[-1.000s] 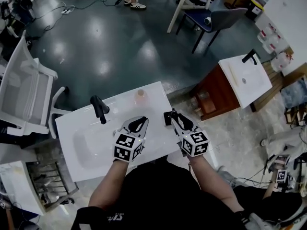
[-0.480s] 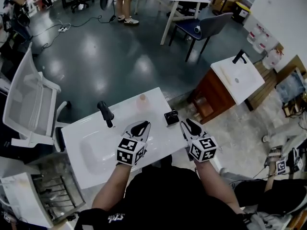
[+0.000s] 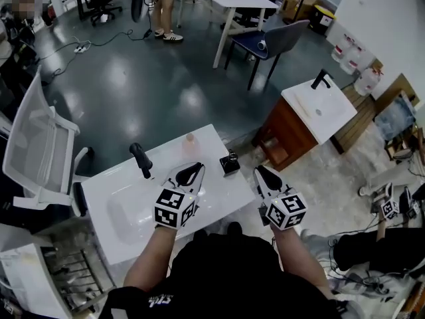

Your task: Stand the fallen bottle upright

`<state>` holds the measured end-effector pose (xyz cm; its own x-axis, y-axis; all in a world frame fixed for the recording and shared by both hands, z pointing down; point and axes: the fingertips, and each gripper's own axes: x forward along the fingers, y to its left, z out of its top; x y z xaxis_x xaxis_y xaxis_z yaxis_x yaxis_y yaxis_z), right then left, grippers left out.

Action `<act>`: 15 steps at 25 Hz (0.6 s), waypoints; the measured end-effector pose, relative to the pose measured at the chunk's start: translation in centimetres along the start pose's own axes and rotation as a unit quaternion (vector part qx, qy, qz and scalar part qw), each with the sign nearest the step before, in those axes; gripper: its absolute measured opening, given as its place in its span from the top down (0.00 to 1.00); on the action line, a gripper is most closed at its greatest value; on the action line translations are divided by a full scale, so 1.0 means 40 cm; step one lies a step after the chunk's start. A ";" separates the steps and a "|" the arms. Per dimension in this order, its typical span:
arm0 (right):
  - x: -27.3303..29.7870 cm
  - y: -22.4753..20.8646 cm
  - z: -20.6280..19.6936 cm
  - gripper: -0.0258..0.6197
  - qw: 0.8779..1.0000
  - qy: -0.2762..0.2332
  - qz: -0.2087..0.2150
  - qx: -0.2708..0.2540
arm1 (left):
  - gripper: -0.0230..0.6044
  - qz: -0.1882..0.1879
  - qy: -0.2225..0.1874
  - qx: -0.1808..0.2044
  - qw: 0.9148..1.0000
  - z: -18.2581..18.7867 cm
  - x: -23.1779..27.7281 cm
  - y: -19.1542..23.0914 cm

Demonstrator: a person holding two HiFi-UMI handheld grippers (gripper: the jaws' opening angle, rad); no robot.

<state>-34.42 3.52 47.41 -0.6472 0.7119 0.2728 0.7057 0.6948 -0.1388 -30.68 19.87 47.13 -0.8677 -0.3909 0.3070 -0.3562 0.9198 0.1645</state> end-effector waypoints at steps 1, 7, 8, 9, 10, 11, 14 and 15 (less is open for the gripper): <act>-0.004 -0.008 0.014 0.87 1.000 -0.007 0.002 0.001 | 0.90 0.004 -0.003 0.002 1.000 0.011 0.000 -0.002; -0.018 -0.051 0.116 0.88 0.998 -0.050 0.040 0.001 | 0.90 0.042 -0.015 0.001 0.999 0.073 0.020 -0.020; -0.027 -0.061 0.134 0.89 0.997 -0.056 0.049 -0.002 | 0.91 0.049 -0.019 0.000 0.999 0.087 0.025 -0.030; -0.037 -0.071 0.151 0.91 0.996 -0.062 0.058 -0.005 | 0.90 0.056 -0.022 -0.001 0.998 0.101 0.030 -0.042; -0.048 -0.082 0.164 0.93 0.996 -0.065 0.068 -0.009 | 0.90 0.064 -0.026 -0.001 0.998 0.114 0.036 -0.055; -0.058 -0.093 0.175 0.94 0.995 -0.066 0.079 -0.013 | 0.91 0.072 -0.029 -0.001 0.997 0.124 0.042 -0.068; -0.078 -0.129 0.191 0.94 0.989 -0.069 0.125 -0.029 | 0.91 0.098 -0.030 -0.008 0.995 0.132 0.068 -0.097; -0.079 -0.139 0.194 0.94 0.987 -0.070 0.139 -0.034 | 0.91 0.108 -0.027 -0.012 0.994 0.128 0.077 -0.102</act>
<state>-38.52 -1.79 39.92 -0.4557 0.8848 0.0978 0.8765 0.4651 -0.1241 -33.67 15.11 42.62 -0.9408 -0.1815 0.2863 -0.1519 0.9807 0.1228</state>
